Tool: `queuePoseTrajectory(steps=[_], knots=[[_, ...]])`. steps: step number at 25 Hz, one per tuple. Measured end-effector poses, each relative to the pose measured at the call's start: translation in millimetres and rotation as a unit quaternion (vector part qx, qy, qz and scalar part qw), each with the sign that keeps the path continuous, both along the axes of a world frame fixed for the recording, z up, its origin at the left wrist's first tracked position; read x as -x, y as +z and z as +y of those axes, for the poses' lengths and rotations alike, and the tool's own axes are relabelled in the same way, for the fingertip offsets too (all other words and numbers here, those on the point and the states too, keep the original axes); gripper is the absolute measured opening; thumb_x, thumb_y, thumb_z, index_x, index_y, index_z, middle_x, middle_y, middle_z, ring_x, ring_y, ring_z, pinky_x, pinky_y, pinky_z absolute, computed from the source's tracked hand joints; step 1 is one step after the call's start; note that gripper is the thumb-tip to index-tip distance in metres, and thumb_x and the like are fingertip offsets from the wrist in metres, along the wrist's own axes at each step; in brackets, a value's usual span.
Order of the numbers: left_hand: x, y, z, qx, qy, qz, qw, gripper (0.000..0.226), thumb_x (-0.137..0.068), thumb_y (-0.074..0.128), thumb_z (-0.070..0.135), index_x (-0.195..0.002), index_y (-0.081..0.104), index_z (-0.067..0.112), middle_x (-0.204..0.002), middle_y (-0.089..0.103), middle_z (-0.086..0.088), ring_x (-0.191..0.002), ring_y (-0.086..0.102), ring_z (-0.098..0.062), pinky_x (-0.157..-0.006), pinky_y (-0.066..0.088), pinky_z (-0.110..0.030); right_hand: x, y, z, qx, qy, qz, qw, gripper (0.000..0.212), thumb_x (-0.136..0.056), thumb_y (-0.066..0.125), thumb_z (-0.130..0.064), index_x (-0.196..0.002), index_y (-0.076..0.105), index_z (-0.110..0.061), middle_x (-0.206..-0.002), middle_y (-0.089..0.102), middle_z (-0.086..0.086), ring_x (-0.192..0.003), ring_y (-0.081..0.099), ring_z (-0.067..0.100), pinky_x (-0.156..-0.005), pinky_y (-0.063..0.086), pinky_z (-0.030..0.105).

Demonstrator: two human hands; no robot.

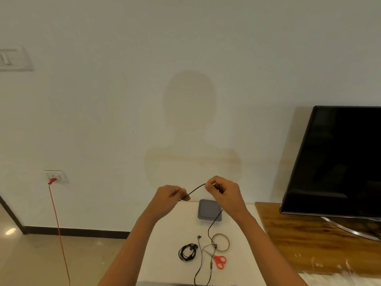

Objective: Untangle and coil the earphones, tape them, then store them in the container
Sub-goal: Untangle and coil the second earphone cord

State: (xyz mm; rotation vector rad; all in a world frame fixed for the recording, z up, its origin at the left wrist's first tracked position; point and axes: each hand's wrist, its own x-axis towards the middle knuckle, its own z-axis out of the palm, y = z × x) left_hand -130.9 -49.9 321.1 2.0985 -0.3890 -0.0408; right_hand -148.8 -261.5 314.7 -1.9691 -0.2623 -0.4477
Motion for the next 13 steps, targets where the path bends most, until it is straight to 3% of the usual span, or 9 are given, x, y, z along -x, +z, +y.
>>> queuePoseTrajectory(steps=[3,5,6,8,9,11,13], knots=[[16,3,-12,0.066,-0.077,0.093,0.99,0.04,-0.101,0.042,0.023,-0.072,0.068,0.015,-0.067,0.068,0.0,-0.096,0.07,-0.018,-0.073,0.04,-0.021,-12,11,5,-0.008,-0.052,-0.029,0.998,0.007,-0.085,0.069,-0.025,-0.078,0.069,-0.022,-0.067,0.065,-0.006,-0.057,0.05,0.009,-0.054,0.04,0.019],[26,15,-16,0.239,-0.101,0.188,0.947,0.043,-0.103,0.035,0.022,-0.065,0.054,0.014,-0.058,0.054,0.001,-0.105,0.068,-0.028,-0.068,0.045,-0.033,-17,9,5,-0.035,-0.059,-0.01,0.998,0.007,-0.083,0.071,-0.027,-0.077,0.07,-0.023,-0.068,0.067,-0.001,-0.058,0.053,0.012,-0.056,0.043,0.023],[29,22,-16,0.352,-0.1,0.225,0.903,0.042,-0.103,0.035,0.024,-0.064,0.05,0.015,-0.059,0.053,0.0,-0.108,0.066,-0.031,-0.071,0.052,-0.042,-17,4,5,-0.04,-0.036,0.014,0.998,0.008,-0.084,0.069,-0.027,-0.077,0.071,-0.024,-0.069,0.068,0.001,-0.06,0.056,0.013,-0.058,0.046,0.026],[27,32,-17,0.52,-0.088,0.229,0.818,0.037,-0.095,0.042,0.031,-0.064,0.051,0.015,-0.076,0.067,-0.008,-0.111,0.064,-0.034,-0.075,0.051,-0.065,-12,-12,10,-0.045,0.043,0.065,0.996,0.017,-0.09,0.063,-0.022,-0.076,0.071,-0.027,-0.07,0.068,0.003,-0.062,0.058,0.016,-0.061,0.048,0.031],[24,37,-16,0.567,-0.082,0.21,0.792,0.034,-0.092,0.044,0.033,-0.065,0.053,0.015,-0.091,0.072,-0.011,-0.112,0.063,-0.035,-0.074,0.046,-0.073,-8,-19,13,-0.051,0.075,0.087,0.992,0.022,-0.093,0.059,-0.02,-0.076,0.071,-0.027,-0.068,0.066,0.002,-0.061,0.056,0.017,-0.059,0.047,0.031],[14,44,-13,0.619,-0.071,0.168,0.764,0.031,-0.094,0.041,0.034,-0.071,0.053,0.016,-0.11,0.071,-0.01,-0.113,0.063,-0.035,-0.073,0.041,-0.078,2,-30,17,-0.064,0.113,0.12,0.984,0.025,-0.097,0.053,-0.019,-0.077,0.069,-0.021,-0.062,0.061,-0.002,-0.058,0.053,0.018,-0.054,0.044,0.029],[3,46,-9,0.626,-0.056,0.135,0.766,0.027,-0.094,0.041,0.034,-0.077,0.053,0.017,-0.118,0.069,-0.007,-0.113,0.063,-0.033,-0.072,0.045,-0.074,12,-35,18,-0.061,0.139,0.144,0.978,0.026,-0.098,0.051,-0.019,-0.078,0.067,-0.016,-0.061,0.059,-0.004,-0.059,0.052,0.017,-0.053,0.044,0.027]])
